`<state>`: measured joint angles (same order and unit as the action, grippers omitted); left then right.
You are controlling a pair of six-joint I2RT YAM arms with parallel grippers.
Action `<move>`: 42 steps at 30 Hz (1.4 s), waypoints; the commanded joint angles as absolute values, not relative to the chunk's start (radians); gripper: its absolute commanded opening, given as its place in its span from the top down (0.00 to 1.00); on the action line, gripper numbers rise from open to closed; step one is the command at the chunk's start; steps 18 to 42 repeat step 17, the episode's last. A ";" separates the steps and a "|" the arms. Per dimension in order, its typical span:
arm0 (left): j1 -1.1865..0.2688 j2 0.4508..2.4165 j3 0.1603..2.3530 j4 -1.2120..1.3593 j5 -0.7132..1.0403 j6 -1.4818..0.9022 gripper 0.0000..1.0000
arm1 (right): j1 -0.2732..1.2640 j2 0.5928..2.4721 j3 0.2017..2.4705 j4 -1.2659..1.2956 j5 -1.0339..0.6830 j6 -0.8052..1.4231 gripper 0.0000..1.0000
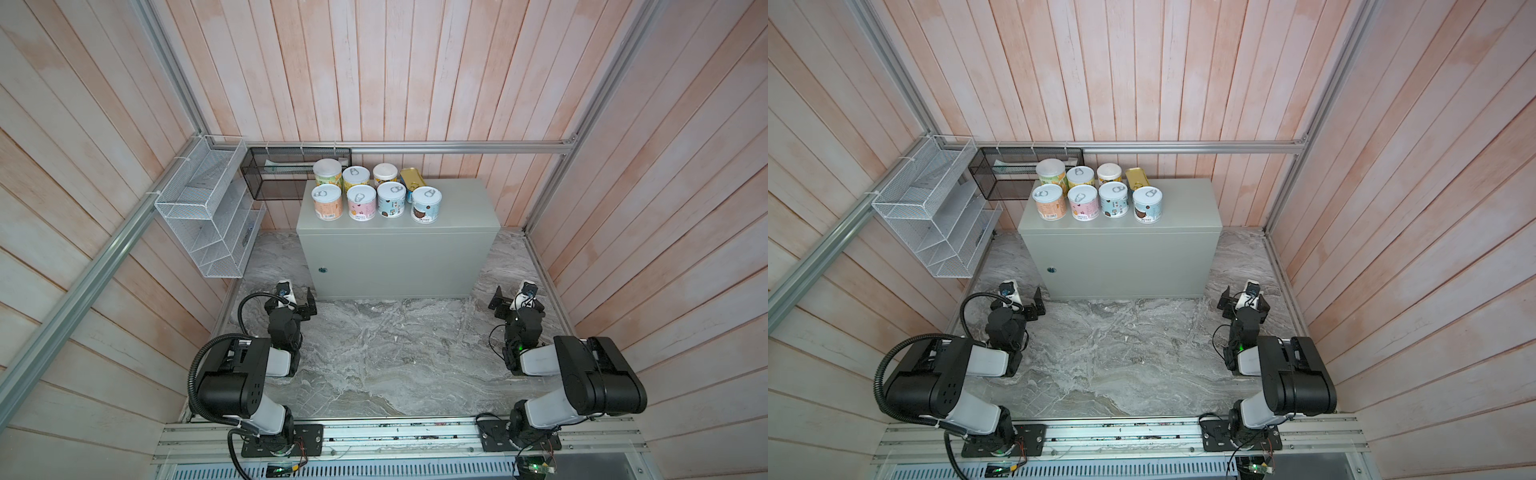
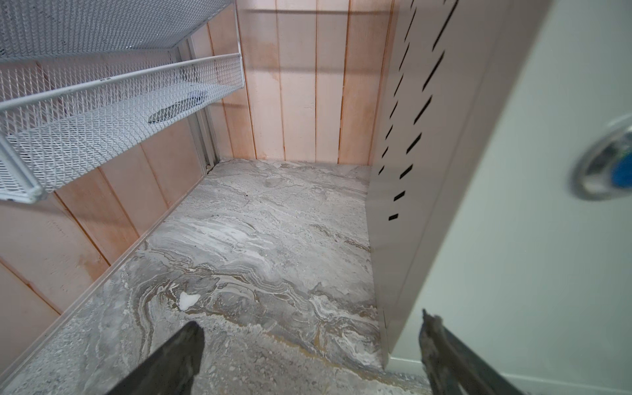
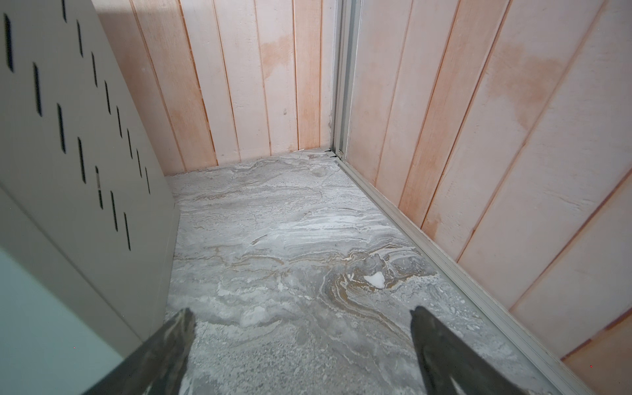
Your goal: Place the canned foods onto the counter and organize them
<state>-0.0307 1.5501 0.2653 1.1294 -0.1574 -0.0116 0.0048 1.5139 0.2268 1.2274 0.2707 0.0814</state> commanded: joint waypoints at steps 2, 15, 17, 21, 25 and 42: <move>-0.024 1.546 0.270 1.148 -0.143 -0.019 0.00 | 0.000 1.516 0.224 1.238 0.264 0.074 0.02; -0.025 1.551 0.280 1.138 -0.141 -0.019 0.00 | 0.001 1.516 0.225 1.238 0.265 0.074 0.02; -0.023 1.548 0.280 1.137 -0.140 -0.019 0.00 | 0.001 1.516 0.225 1.237 0.265 0.074 0.02; -0.023 1.548 0.280 1.137 -0.140 -0.019 0.00 | 0.001 1.516 0.225 1.237 0.265 0.074 0.02; -0.023 1.548 0.280 1.137 -0.140 -0.019 0.00 | 0.001 1.516 0.225 1.237 0.265 0.074 0.02; -0.023 1.548 0.280 1.137 -0.140 -0.019 0.00 | 0.001 1.516 0.225 1.237 0.265 0.074 0.02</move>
